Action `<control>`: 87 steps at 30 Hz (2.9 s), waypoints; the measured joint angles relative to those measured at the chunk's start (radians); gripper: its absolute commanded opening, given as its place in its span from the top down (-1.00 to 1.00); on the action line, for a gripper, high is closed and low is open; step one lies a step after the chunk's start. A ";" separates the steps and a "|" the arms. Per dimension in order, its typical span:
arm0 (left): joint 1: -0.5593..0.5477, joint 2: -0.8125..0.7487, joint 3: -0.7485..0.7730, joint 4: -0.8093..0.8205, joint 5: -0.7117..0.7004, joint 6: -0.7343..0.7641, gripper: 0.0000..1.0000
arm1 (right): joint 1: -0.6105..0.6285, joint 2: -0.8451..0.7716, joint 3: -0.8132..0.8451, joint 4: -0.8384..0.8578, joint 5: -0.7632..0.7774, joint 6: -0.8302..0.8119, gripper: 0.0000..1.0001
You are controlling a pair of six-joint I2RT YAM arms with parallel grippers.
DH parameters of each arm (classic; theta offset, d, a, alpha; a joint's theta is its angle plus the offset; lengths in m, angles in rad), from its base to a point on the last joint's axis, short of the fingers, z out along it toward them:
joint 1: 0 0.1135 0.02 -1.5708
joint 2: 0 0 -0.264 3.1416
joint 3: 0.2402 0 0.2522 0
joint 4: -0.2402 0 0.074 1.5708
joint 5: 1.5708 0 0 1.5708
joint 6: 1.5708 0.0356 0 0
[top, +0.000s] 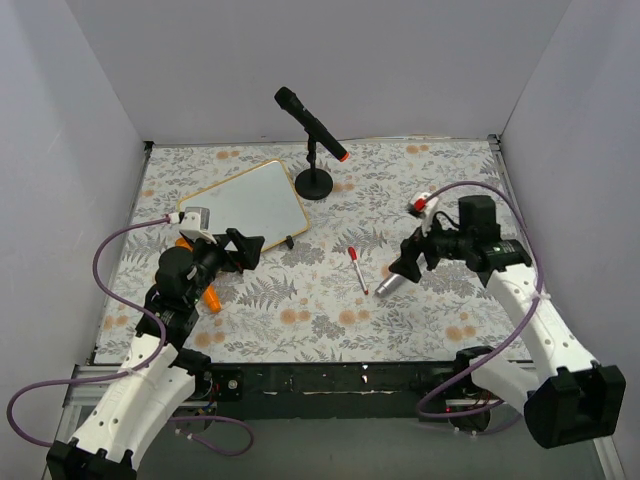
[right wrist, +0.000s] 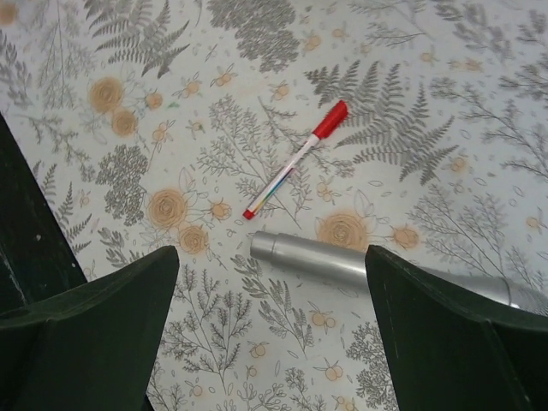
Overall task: Write a sentence on the whiteboard
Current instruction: Pick up the whiteboard marker from the center of the board, then pass from the right arm to the left
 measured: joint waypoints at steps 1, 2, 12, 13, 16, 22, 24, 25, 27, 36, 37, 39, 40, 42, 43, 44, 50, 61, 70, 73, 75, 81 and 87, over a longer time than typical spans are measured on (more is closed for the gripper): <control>0.000 0.003 0.000 0.000 0.001 0.000 -0.96 | 0.050 0.023 0.010 -0.004 0.022 -0.011 -0.96; 0.000 0.007 0.000 0.000 0.003 0.000 -0.96 | 0.113 0.060 0.031 -0.017 0.053 -0.027 -0.96; 0.000 0.023 0.000 -0.004 0.001 0.008 -0.96 | 0.401 0.404 0.126 0.042 0.264 -0.063 -0.88; 0.000 0.023 0.000 -0.005 0.000 0.008 -0.96 | 0.421 0.443 0.141 0.045 0.294 -0.051 -0.86; 0.000 0.023 0.000 -0.007 -0.005 0.010 -0.96 | 0.472 0.545 0.182 0.062 0.373 -0.026 -0.67; 0.000 0.023 0.000 -0.007 -0.005 0.012 -0.97 | 0.522 0.697 0.269 0.058 0.485 0.028 -0.24; 0.000 0.023 0.000 -0.007 -0.005 0.014 -0.96 | 0.521 0.735 0.294 0.057 0.509 0.045 -0.18; 0.000 0.022 0.000 -0.007 -0.005 0.015 -0.96 | 0.522 0.748 0.301 0.057 0.519 0.050 -0.17; 0.000 0.021 0.000 -0.007 -0.005 0.017 -0.96 | 0.521 0.766 0.305 0.057 0.534 0.059 -0.11; 0.000 0.011 0.000 -0.007 -0.005 0.019 -0.96 | 0.528 0.827 0.315 0.050 0.584 0.074 0.29; 0.000 0.011 0.000 -0.007 -0.005 0.019 -0.96 | 0.529 0.831 0.319 0.048 0.589 0.074 0.35; 0.000 0.011 0.000 -0.007 -0.005 0.019 -0.96 | 0.533 0.837 0.327 0.046 0.596 0.074 0.49; 0.000 0.011 0.000 -0.007 -0.005 0.019 -0.96 | 0.533 0.838 0.329 0.044 0.600 0.071 0.51; 0.000 0.011 0.000 -0.007 -0.004 0.020 -0.96 | 0.534 0.842 0.333 0.042 0.610 0.070 0.59; 0.000 0.011 0.000 -0.007 -0.004 0.020 -0.96 | 0.534 0.843 0.335 0.039 0.613 0.066 0.63; 0.000 0.011 0.000 -0.007 -0.004 0.021 -0.97 | 0.534 0.845 0.338 0.037 0.615 0.062 0.70; 0.000 0.012 0.000 -0.005 0.019 0.017 -0.96 | 0.534 0.852 0.350 0.023 0.595 0.030 0.85; 0.000 0.128 -0.024 0.157 0.318 -0.286 -0.68 | 0.534 0.859 0.392 -0.007 0.380 -0.037 0.89; -0.001 0.226 -0.141 0.334 0.467 -0.532 -0.59 | 0.529 0.820 0.398 -0.056 0.143 -0.090 0.91; -0.002 0.266 -0.168 0.400 0.499 -0.563 -0.53 | 0.522 0.778 0.398 -0.070 0.056 -0.106 0.90; -0.005 0.297 -0.189 0.442 0.525 -0.578 -0.50 | 0.515 0.759 0.398 -0.077 0.009 -0.114 0.90; -0.050 0.375 -0.238 0.542 0.577 -0.604 -0.39 | 0.501 0.744 0.398 -0.103 -0.116 -0.152 0.90; -0.103 0.446 -0.238 0.623 0.591 -0.612 -0.19 | 0.501 0.744 0.398 -0.136 -0.191 -0.183 0.90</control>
